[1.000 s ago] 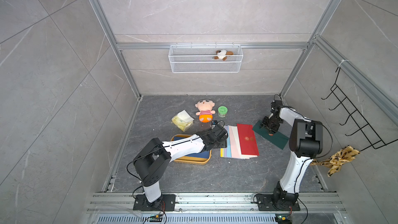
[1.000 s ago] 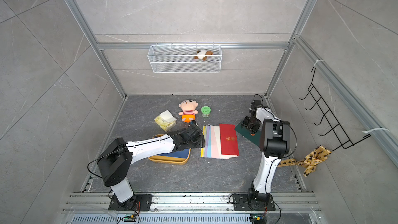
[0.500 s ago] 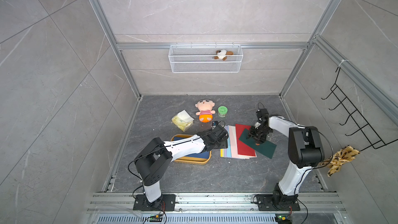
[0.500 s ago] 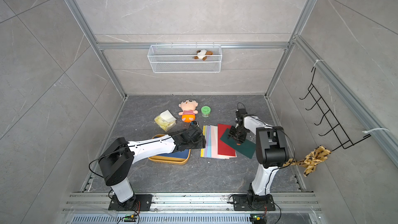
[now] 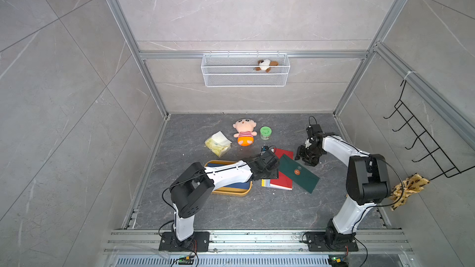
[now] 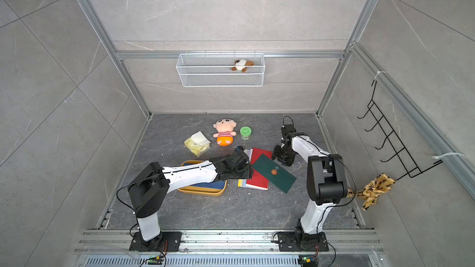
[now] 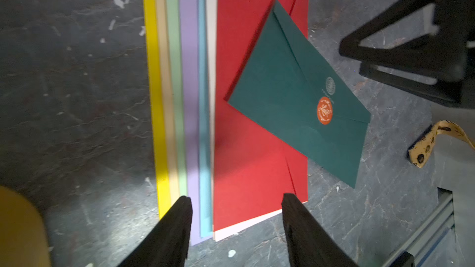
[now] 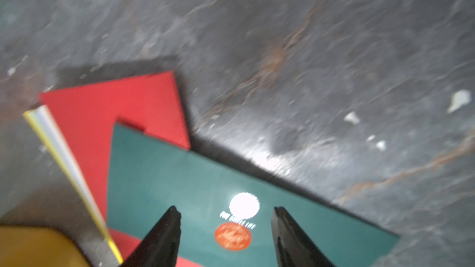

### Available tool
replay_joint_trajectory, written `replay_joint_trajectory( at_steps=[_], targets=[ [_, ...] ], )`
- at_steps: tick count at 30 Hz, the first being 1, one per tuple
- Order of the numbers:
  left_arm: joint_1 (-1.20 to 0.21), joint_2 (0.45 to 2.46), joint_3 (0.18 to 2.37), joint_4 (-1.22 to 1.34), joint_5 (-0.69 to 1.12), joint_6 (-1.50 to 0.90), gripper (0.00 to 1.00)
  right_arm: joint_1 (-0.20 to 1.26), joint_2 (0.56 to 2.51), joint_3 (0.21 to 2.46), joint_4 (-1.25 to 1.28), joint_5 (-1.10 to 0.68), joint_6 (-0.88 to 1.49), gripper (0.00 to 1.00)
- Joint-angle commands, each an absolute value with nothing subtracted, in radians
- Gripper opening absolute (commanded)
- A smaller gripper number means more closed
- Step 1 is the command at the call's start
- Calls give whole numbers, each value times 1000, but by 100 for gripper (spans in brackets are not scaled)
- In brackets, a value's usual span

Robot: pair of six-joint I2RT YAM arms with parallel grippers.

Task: Put the sealed envelopes into the storage box
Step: Pick up the envelope from the center of the board.

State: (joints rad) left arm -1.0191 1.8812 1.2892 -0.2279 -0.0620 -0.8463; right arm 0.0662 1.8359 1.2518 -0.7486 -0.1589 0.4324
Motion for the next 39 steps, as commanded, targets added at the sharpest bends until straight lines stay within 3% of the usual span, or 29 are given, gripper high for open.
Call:
replay_joint_trajectory(
  at_steps=[1,16,31,39],
  targets=[
    [-1045,1929,1340,-197,-7,-862,58,57,1913,1265,-771,-118,366,61],
    [-1043,2130,1462,-112,101,-909,58,85,1737,952,-633,-421,448,60],
    [-1026,2067,1367,-78,58,-937,58,95,1512,774,-435,-701,530,59],
    [-1026,2038,1334,-71,42,-942,54,95,1457,740,-402,-726,534,55]
  ],
)
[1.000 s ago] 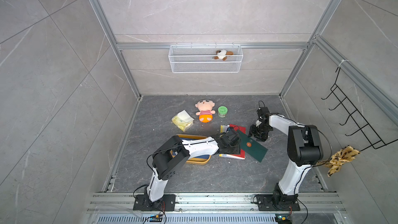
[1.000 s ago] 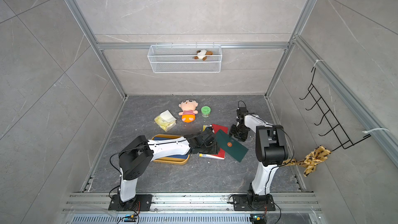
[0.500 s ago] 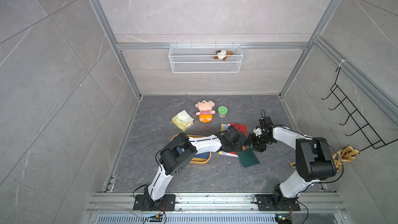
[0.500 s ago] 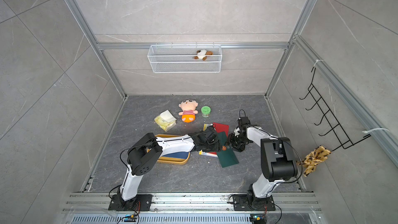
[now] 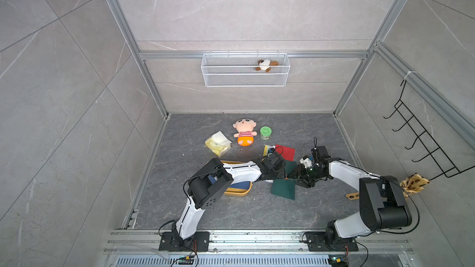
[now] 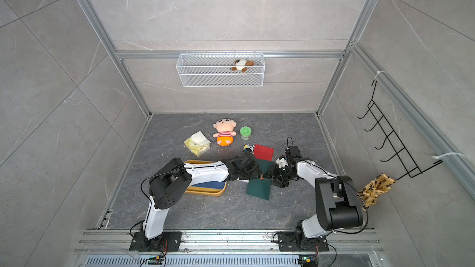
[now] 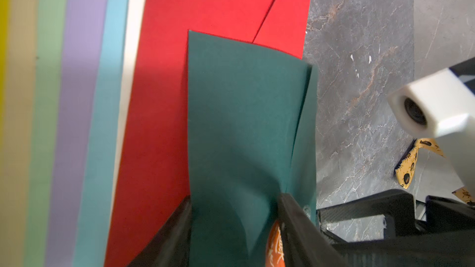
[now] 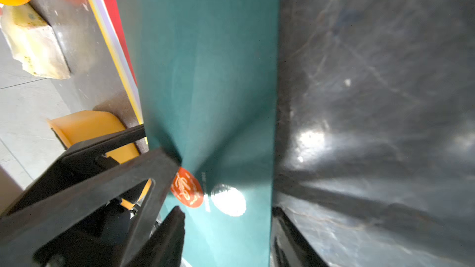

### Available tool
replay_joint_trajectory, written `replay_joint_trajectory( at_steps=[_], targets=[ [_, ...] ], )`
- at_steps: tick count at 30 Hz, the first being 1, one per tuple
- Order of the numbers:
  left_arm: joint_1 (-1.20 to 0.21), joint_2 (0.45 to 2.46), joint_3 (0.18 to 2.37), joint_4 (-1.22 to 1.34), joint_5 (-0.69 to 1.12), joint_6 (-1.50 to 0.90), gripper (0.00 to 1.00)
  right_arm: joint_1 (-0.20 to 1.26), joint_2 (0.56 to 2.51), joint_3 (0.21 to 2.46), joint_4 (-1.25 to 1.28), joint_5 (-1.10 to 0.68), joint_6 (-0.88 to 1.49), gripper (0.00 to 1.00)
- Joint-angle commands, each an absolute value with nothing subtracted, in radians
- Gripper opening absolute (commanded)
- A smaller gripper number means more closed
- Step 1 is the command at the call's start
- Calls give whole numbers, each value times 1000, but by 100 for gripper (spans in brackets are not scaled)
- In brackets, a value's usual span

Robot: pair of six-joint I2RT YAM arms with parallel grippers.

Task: Put the sealed envelopes into the storage box
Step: Pick up the envelope from the center of the board.

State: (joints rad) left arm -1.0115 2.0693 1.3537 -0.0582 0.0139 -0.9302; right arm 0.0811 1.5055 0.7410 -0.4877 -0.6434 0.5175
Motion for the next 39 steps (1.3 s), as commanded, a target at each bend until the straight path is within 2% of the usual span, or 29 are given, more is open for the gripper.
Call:
replay_joint_trajectory(
  at_steps=[1,7,13,18,27,32,36,39],
  targets=[
    [-1026,2033,1331,-70,44,-942,53,95,1447,734,-396,-733,538,55],
    [-1026,2022,1303,-57,43,-950,52,94,1374,694,-360,-758,562,54],
    [-1026,2011,1297,-52,40,-950,52,94,1375,684,-341,-774,575,49],
    [-1027,2001,1295,-49,40,-950,52,94,1391,681,-331,-773,574,36],
    [-1025,1894,1297,-81,-39,-915,55,95,1373,715,-380,-740,534,1],
    [-1022,1748,1299,-170,-159,-851,58,124,1299,804,-458,-699,489,0],
    [-995,1565,1226,-259,-295,-815,61,255,1292,990,-581,-602,402,0],
    [-919,1402,1107,-299,-314,-814,63,357,1336,1148,-642,-547,324,0]
  ],
)
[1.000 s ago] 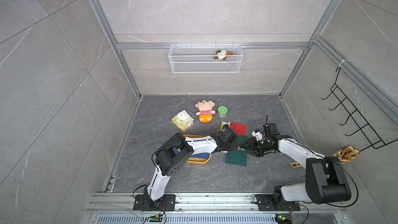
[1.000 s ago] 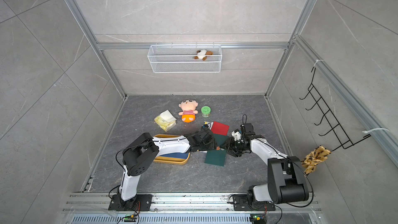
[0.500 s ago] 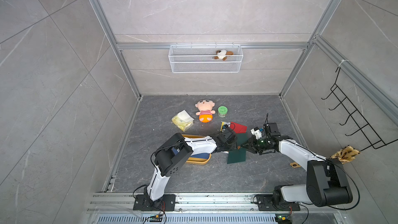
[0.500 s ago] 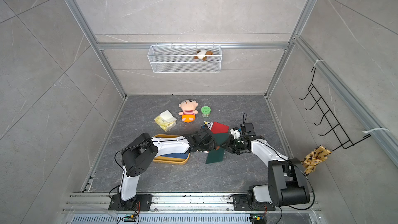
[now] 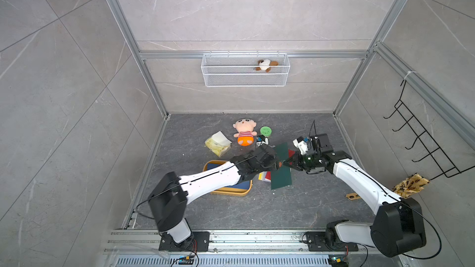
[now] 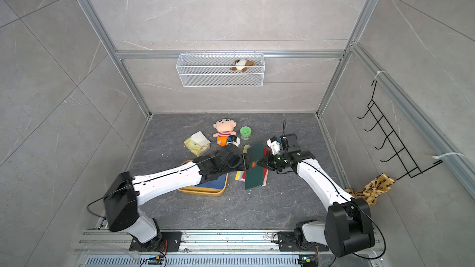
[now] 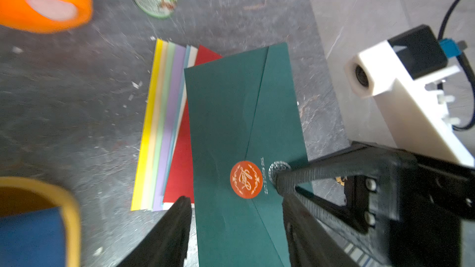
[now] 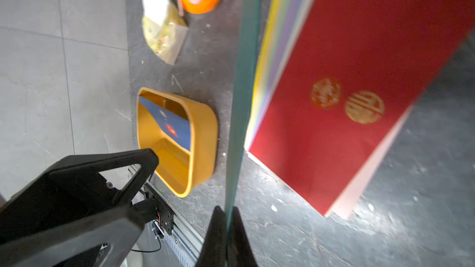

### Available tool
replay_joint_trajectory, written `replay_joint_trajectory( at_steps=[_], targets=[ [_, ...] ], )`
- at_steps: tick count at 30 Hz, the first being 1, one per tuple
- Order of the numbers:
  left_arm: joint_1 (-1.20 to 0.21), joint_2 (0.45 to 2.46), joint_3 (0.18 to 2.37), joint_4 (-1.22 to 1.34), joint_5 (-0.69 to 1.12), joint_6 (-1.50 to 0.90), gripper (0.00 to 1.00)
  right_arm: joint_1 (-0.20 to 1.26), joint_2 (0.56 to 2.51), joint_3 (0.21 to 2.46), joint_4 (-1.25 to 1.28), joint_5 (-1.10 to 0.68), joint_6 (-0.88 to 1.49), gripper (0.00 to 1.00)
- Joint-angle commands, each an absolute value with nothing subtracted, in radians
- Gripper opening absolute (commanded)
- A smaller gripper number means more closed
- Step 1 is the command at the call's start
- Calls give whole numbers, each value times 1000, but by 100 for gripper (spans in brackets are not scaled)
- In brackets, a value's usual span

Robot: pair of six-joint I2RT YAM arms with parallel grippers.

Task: Put the sealed envelopes into the storage box
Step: Pick up the envelope from the center of the board, then place the envelope in the storage box.

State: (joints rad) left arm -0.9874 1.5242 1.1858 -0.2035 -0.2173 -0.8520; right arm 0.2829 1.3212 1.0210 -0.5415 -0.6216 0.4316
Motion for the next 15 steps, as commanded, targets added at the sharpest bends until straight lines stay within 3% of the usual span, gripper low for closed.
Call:
replay_joint_trajectory(
  at_steps=[1,4,9,15],
  targets=[
    [-886,1351,1068,-315,-314,-817,63,392,1365,1205,-674,-521,287,0],
    [-772,1176,949,-393,-335,-813,64,504,1515,1431,-827,-393,158,0],
    [-535,900,822,-526,-337,-765,66,683,1781,1786,-1012,-324,-83,0],
    [-468,790,855,-667,-457,-690,67,790,2105,2227,-1247,-266,-231,0]
  ],
)
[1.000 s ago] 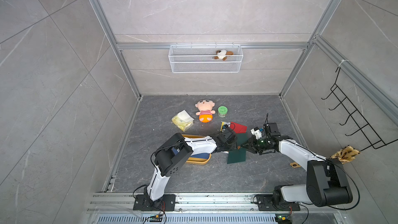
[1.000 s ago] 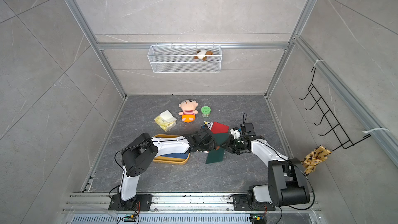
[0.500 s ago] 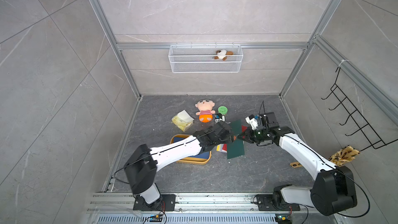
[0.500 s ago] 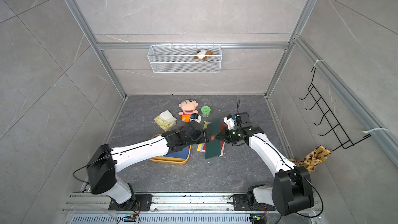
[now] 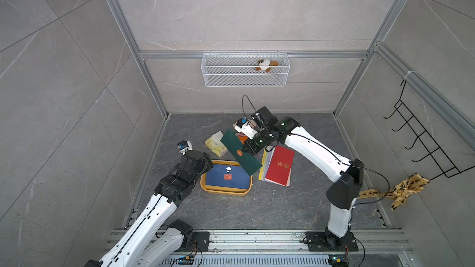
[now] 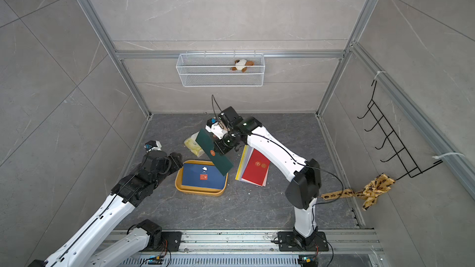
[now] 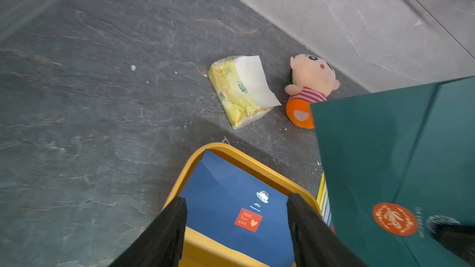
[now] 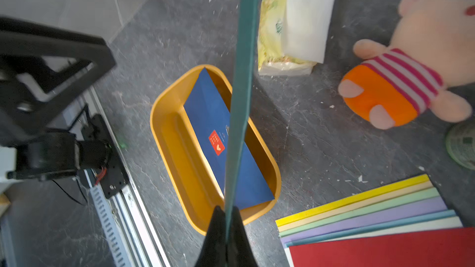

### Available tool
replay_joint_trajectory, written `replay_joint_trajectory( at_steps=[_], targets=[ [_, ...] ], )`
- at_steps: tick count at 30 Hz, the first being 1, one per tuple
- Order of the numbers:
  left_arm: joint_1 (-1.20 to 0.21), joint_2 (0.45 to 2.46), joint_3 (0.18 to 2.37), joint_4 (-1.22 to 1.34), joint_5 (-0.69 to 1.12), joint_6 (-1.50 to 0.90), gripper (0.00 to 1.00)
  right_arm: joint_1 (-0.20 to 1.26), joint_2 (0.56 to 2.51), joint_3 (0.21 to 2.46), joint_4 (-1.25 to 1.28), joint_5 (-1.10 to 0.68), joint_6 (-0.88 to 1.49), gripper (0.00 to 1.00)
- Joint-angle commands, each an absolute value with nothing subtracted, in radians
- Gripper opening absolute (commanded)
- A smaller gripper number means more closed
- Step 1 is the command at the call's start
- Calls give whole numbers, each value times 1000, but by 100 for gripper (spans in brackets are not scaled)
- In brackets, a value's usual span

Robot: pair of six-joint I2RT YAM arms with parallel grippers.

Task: Put the sealed envelopes into the storage box
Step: Place the envelope in the storage box.

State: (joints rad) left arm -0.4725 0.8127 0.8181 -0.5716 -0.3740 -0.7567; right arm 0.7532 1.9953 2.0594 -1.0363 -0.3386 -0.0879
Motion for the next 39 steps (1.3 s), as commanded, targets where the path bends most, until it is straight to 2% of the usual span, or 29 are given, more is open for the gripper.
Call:
replay_joint_trajectory(
  at_steps=[1,3,7,12,30,31,36,39],
  targets=[
    [-467,779,862,-683,-477,-680,67,807,2154,2303,-1294,-250,-254,0],
    [-467,748,868,-702,-503,-656,67,839,2322,2569,-1458,-221,-312,0],
    [-468,677,859,-708,-504,-619,68,856,2406,2692,-1468,-256,-356,0],
    [-467,603,839,-690,-484,-597,70,879,2416,2677,-1475,-252,-434,0],
    [-469,576,816,-667,-467,-583,72,928,2514,2608,-1479,-277,-548,0],
    [-467,578,816,-667,-465,-583,72,931,2518,2605,-1479,-272,-548,2],
    [-468,581,819,-673,-478,-588,73,939,2511,2606,-1455,-239,-521,32],
    [-468,574,816,-669,-477,-586,74,937,2484,2611,-1429,-180,-492,38]
  ],
)
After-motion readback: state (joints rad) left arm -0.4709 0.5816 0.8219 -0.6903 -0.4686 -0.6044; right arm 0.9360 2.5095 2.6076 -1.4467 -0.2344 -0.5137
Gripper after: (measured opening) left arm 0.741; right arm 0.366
